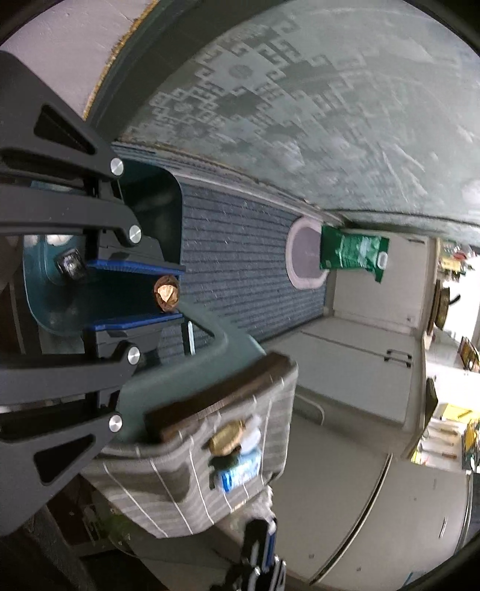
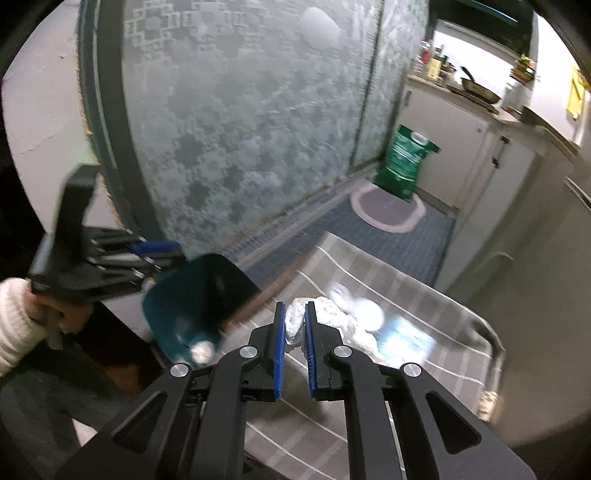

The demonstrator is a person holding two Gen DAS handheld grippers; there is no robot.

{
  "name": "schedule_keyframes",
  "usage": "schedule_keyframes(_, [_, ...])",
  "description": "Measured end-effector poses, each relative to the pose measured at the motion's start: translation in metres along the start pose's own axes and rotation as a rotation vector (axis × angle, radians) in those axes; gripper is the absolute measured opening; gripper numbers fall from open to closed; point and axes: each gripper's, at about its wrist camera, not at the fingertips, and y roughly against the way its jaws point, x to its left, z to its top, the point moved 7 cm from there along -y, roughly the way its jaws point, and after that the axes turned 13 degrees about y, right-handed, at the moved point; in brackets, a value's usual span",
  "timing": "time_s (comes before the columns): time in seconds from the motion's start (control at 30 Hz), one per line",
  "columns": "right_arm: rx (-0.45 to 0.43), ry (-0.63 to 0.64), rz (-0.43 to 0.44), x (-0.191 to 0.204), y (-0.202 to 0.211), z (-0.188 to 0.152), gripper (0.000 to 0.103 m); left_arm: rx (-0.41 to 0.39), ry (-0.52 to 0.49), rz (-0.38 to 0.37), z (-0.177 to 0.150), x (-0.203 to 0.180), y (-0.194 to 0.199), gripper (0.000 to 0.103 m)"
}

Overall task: Collect trash
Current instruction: 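Carry the nut shell to the bin with the left tool while the right tool grasps the crumpled tissue, then drop the nut shell and crumpled tissue into the teal bin, opening both tools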

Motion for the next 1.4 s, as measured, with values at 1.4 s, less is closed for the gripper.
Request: schedule_keyframes(1.4, [0.167,-0.106,0.336,0.126,-0.173,0.038,0.010,0.318,-0.015,0.169,-0.099,0.106,-0.087,0.023])
